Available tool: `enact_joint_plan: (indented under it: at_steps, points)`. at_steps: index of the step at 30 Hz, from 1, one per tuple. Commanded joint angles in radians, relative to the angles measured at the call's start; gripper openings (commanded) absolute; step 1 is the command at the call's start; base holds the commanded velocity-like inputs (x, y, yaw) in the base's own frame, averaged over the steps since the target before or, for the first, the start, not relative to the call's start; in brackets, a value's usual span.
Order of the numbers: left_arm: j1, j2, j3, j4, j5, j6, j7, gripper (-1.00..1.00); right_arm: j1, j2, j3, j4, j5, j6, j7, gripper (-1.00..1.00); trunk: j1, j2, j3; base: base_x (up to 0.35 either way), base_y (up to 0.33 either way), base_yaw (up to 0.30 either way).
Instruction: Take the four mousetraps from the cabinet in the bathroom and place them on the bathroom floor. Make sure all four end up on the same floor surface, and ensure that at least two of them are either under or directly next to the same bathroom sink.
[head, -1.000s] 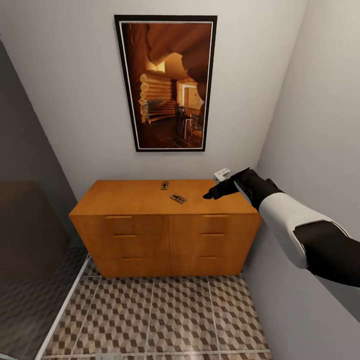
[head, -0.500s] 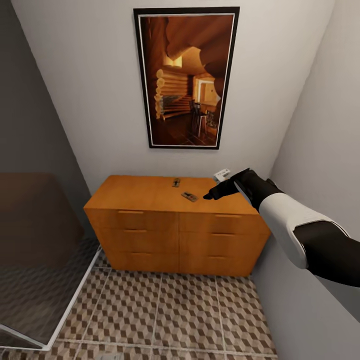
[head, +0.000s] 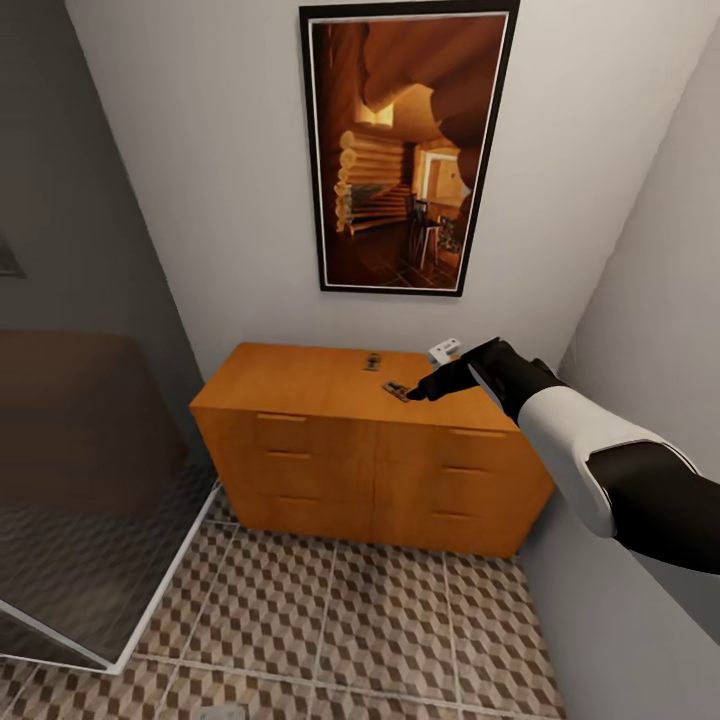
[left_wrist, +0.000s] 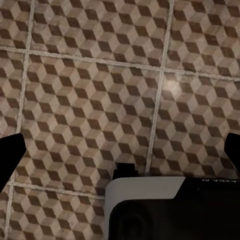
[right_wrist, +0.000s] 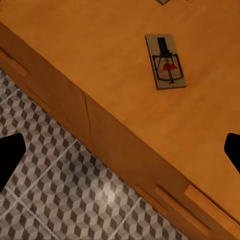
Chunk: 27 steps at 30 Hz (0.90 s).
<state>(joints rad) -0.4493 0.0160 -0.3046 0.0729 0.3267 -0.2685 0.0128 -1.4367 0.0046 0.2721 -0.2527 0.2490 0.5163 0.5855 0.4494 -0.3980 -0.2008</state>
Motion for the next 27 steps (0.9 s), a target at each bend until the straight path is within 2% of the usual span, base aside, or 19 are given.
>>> enact_joint_plan:
  at_steps: [1,17,27]
  points:
    - [-0.002,-0.001,-0.008,0.004,0.005,-0.006,0.001,1.0,-0.001,0.0,-0.002,0.0,0.01,0.003,0.007,1.0,0.001,-0.002,-0.002,0.0,0.0,0.168]
    - [-0.002,-0.001,-0.008,0.004,0.005,-0.006,0.001,1.0,-0.001,0.0,-0.002,0.009,0.01,0.002,0.007,1.0,0.001,-0.002,-0.003,0.061,-0.051,0.255]
    - [-0.002,-0.001,-0.008,0.004,0.005,-0.006,0.001,1.0,-0.001,-0.001,-0.002,0.011,0.009,0.002,0.007,1.0,0.001,-0.002,-0.003,0.095,-0.058,0.049]
